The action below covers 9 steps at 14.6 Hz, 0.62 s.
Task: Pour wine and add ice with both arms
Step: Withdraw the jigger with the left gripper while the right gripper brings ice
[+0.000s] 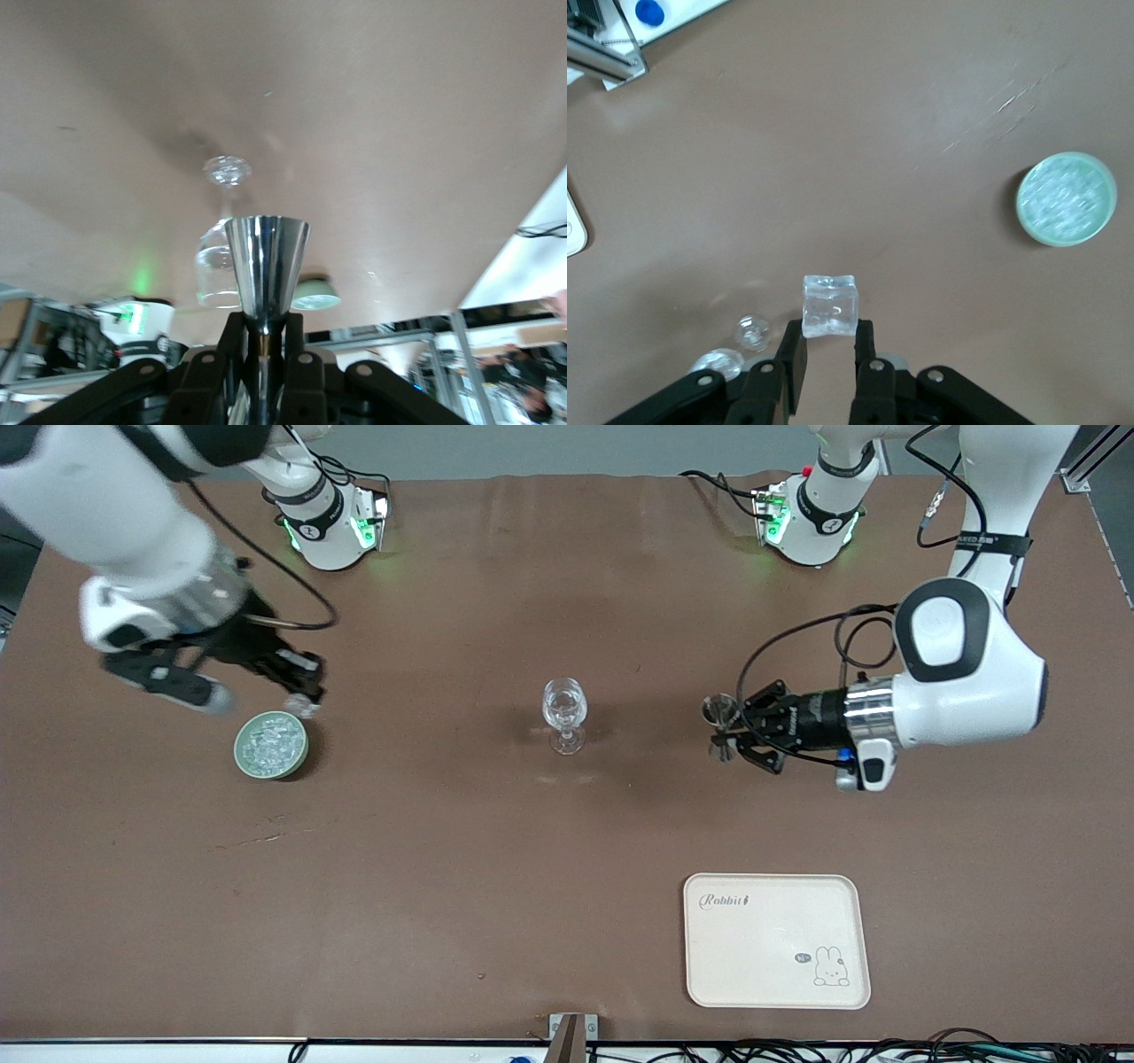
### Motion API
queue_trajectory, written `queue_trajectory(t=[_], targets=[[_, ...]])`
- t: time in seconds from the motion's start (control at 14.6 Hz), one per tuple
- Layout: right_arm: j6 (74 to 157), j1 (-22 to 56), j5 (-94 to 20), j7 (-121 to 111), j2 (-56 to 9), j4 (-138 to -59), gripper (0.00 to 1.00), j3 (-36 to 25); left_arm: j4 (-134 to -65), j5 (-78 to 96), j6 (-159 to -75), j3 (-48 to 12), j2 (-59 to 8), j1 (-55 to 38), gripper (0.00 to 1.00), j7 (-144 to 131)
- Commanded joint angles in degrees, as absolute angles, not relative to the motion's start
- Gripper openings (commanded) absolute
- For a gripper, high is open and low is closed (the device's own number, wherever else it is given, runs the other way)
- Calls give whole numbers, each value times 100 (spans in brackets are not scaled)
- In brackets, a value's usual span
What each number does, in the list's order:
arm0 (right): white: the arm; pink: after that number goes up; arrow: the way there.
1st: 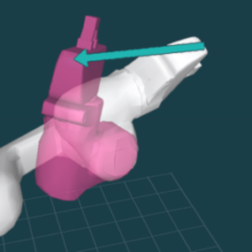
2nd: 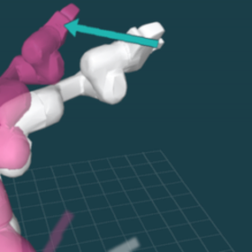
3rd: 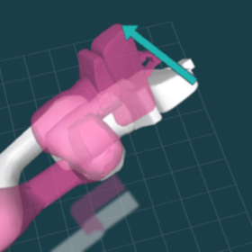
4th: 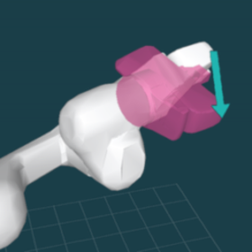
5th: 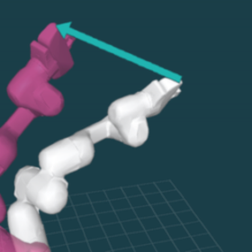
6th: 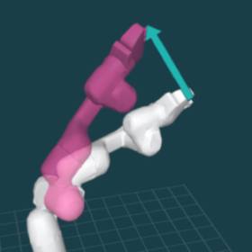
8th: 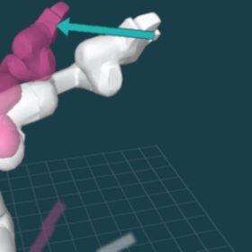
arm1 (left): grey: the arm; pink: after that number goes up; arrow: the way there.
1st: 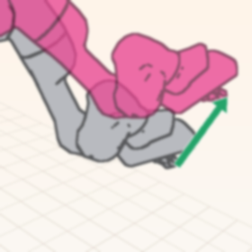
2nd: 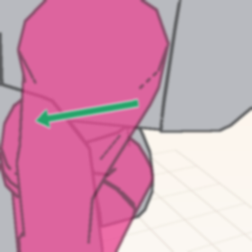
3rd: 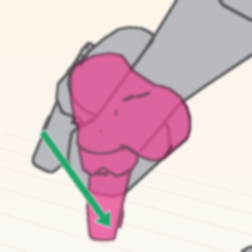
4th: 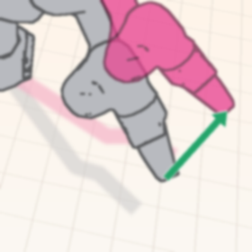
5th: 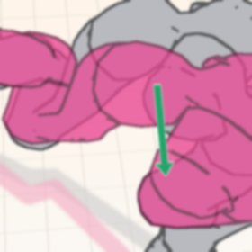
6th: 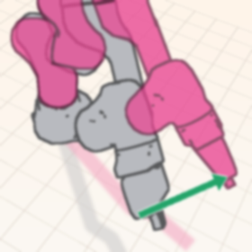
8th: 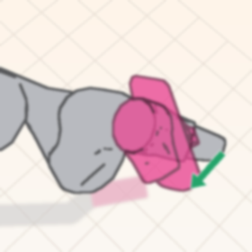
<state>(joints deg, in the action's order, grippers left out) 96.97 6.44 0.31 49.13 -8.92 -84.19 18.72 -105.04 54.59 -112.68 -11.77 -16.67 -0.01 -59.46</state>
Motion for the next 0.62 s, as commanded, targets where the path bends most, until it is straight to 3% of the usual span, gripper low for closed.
queue_trajectory(t=[0.0, 0.21, 0.55], targets=[[9800, 694, 360, 5886, -1255, -8359, 0, 2415, -9732, 5704, -11162, -758, -2310, -97, 1, -5959], [10334, 966, 360, 6713, -1616, -8376, 0, 2767, -8854, 5906, -10987, -370, -3126, -105, 1, -5994], [10503, 1098, 597, 7662, -2038, -8411, 0, 3409, -7667, 6319, -11021, -53, -4295, -123, 1, -6223]])
